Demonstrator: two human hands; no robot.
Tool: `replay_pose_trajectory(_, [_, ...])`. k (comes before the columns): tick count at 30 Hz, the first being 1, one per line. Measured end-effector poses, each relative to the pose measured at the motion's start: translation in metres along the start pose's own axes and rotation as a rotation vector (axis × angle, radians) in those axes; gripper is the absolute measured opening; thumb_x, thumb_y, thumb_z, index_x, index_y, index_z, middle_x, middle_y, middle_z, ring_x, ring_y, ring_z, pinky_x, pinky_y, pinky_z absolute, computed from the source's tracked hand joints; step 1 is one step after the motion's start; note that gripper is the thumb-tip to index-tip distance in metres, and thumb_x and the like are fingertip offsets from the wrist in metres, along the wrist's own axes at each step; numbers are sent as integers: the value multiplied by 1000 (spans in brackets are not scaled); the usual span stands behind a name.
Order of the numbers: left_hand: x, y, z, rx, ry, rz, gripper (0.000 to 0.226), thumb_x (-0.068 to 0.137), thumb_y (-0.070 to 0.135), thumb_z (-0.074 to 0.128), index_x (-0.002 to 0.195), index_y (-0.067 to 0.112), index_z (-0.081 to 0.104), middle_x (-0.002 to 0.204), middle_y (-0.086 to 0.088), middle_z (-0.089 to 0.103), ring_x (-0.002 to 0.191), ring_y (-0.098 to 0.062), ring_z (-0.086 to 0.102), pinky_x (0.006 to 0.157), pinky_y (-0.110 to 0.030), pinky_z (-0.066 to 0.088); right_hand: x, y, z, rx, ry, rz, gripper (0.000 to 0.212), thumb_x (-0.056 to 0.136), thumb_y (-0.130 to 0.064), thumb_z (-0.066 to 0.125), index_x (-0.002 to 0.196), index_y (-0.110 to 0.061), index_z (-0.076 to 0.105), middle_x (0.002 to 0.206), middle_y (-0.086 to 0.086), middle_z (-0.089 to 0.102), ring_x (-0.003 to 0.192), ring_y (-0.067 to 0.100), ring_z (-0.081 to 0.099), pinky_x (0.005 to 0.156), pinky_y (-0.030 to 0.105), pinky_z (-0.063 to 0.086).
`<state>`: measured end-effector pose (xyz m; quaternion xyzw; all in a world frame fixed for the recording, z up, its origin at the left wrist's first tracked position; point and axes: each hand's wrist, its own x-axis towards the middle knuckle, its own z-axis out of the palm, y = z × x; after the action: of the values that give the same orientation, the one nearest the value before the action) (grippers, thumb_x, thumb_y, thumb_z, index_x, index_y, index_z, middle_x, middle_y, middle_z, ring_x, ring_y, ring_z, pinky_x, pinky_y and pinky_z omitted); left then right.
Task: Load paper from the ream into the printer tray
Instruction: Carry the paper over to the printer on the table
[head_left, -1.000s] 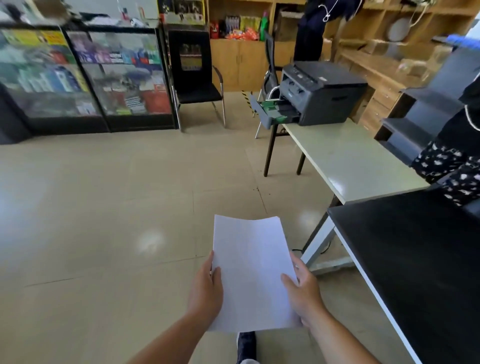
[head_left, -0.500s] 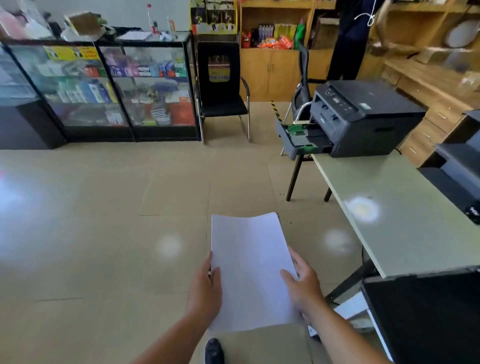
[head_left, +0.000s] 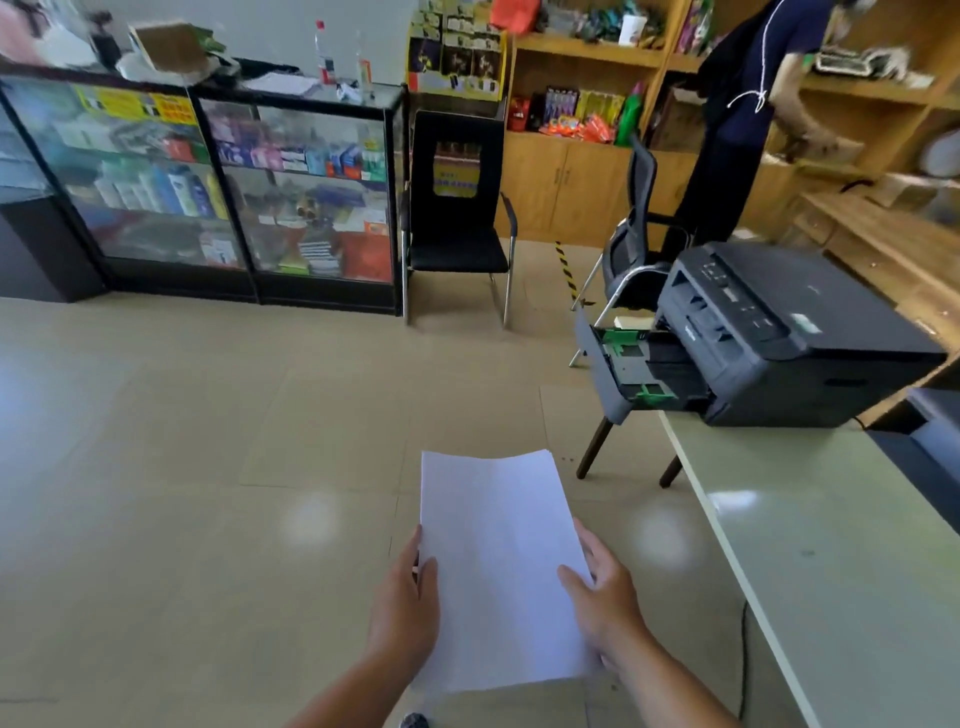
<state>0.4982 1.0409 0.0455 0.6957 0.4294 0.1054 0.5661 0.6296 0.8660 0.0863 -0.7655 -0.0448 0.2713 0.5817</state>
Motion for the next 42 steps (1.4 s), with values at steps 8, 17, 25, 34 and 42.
replay_pose_trajectory(8, [126, 70, 3, 2, -17, 53, 47, 98, 19, 43, 142, 35, 40, 94, 12, 65, 82, -9, 60, 75, -34, 45, 122, -55, 23, -9, 43, -25, 57, 90, 4, 50, 138, -28, 50, 109, -24, 67, 92, -10, 67, 73, 17, 53])
replay_pose_trajectory(17, [271, 144, 44, 50, 22, 99, 46, 97, 10, 46, 142, 22, 42, 95, 3, 62, 77, -7, 58, 64, -16, 38, 287, -101, 25, 16, 49, -22, 59, 91, 5, 51, 143, -21, 45, 138, -10, 53, 119, -8, 50, 103, 21, 39])
replay_pose_trajectory(25, [405, 236, 89, 152, -49, 150, 46, 97, 12, 47, 142, 19, 44, 117, -10, 66, 93, -24, 60, 77, -33, 40, 426, -152, 2, 51, 86, -23, 61, 91, 4, 50, 146, -19, 42, 142, -12, 45, 135, 4, 39, 108, 23, 30])
replay_pose_trajectory(34, [529, 300, 179, 224, -369, 237, 46, 96, 12, 49, 141, 18, 44, 116, -7, 65, 96, -23, 61, 83, -35, 43, 502, -168, -41, 257, 460, 62, 61, 84, 11, 48, 132, -26, 56, 117, -10, 70, 105, 5, 68, 88, 25, 54])
replay_pose_trajectory(42, [579, 327, 263, 381, -820, 435, 45, 94, 19, 54, 136, 33, 49, 100, 3, 70, 82, -8, 64, 72, -21, 44, 479, -153, -54, 379, 903, 276, 54, 84, 13, 56, 123, -25, 60, 111, 4, 72, 82, -5, 70, 64, 12, 54])
